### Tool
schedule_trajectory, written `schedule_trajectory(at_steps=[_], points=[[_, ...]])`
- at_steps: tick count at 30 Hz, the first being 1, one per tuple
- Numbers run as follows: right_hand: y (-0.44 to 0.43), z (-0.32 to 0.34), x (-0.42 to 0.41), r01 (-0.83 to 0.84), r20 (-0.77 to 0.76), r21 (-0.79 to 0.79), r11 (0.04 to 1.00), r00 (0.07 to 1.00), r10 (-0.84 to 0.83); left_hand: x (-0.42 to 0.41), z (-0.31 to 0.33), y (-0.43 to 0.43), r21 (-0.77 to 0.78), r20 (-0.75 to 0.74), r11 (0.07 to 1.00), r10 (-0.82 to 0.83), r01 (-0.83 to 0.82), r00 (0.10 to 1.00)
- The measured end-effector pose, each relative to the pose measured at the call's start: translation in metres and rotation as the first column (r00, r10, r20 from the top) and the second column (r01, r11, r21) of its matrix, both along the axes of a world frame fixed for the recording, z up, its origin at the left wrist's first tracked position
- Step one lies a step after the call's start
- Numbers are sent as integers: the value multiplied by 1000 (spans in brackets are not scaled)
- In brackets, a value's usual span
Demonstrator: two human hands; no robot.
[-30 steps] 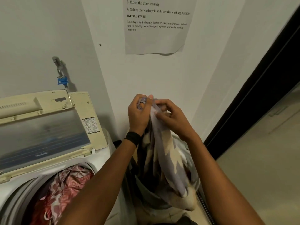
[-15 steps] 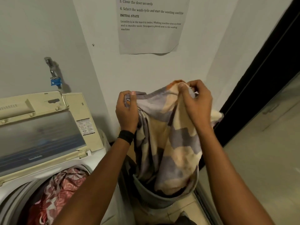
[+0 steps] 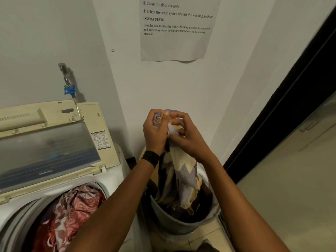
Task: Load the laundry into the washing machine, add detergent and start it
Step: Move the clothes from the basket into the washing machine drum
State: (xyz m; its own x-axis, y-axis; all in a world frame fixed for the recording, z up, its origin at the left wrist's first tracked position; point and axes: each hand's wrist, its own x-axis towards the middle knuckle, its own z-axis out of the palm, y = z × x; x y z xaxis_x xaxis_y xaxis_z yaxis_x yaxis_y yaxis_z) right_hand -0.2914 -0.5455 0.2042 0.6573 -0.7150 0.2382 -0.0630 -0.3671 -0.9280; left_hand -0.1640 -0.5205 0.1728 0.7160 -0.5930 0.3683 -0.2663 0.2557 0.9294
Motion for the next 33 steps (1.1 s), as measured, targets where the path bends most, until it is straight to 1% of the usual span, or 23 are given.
schedule_trajectory(at_steps=[2, 3, 6, 7, 8, 9, 10, 11, 12, 13, 14, 15, 17, 19, 22, 24, 26, 28, 29, 30, 31, 32, 33], points=[[1, -3, -7, 82, -126, -79, 994, 988, -91, 0, -2, 0, 1, -34, 999, 54, -54, 998], [-1, -5, -16, 97, -226, -114, 989, 967, -120, 3, -1, 0, -2, -46, 997, 83, -83, 996], [-20, -2, -55, -38, -585, -151, 988, 809, -58, 22, 5, -1, -1, -43, 994, 111, -112, 993], [-27, 4, -69, -66, -635, -130, 989, 772, -32, 28, 8, 0, -7, -46, 993, 117, -117, 992], [-33, 12, -82, -47, -643, -118, 992, 765, -40, 32, 9, 1, -13, -49, 993, 119, -119, 992], [-41, 21, -92, 19, -611, -147, 989, 785, -106, 34, 9, 2, -21, -47, 994, 110, -111, 993], [-48, 30, -98, 126, -529, -216, 968, 819, -224, 33, 11, 3, -24, -41, 996, 85, -86, 996], [-54, 37, -99, 265, -398, -277, 924, 844, -361, 30, 13, 3, -23, -31, 998, 51, -52, 998], [-59, 43, -96, 406, -225, -268, 873, 855, -467, 24, 16, 4, -27, -21, 1000, 15, -16, 1000], [-60, 49, -87, 496, -57, -205, 843, 854, -517, 19, 20, 3, -38, -15, 999, -12, 12, 1000], [-59, 53, -74, 520, 63, -129, 844, 854, -516, 13, 26, 2, -55, -15, 998, -34, 33, 999], [-56, 56, -59, 495, 119, -62, 867, 866, -486, 8, 33, 1, -74, -14, 996, -60, 59, 998], [-45, 58, -28, 348, 106, 39, 937, 931, -350, -3, 47, -2, -100, 15, 987, -128, 129, 992], [-31, 58, -9, 208, 109, 110, 972, 969, -220, -7, 59, -3, -101, 39, 969, -225, 228, 974], [-25, 64, -9, 180, 179, 215, 960, 959, -220, -2, 65, 0, -29, 95, 912, -404, 408, 910], [-27, 65, -9, 150, 178, 271, 951, 963, -202, 0, 63, 1, 23, 115, 898, -440, 440, 891], [-21, 60, -3, 132, 199, 230, 964, 963, -180, -3, 63, -1, -21, 88, 937, -345, 348, 934], [-12, 42, 4, 278, 250, 40, 960, 927, -279, -6, 70, -5, -80, -18, 973, -219, 217, 976], [-5, 31, 5, 369, 271, -67, 927, 901, -339, -6, 75, -7, -102, -86, 982, -167, 158, 982], [-2, 10, 7, 411, 274, -93, 907, 886, -373, -7, 82, -9, -122, -146, 985, -137, 119, 980], [1, -14, 8, 388, 218, -27, 921, 902, -373, -9, 88, -12, -150, -191, 981, -151, 124, 970], [2, -48, 15, 328, 95, 76, 942, 938, -334, -14, 95, -13, -187, -221, 968, -207, 167, 953], [5, -80, 21, 285, -82, 175, 942, 958, -274, -21, 100, -15, -228, -251, 949, -274, 219, 928]])
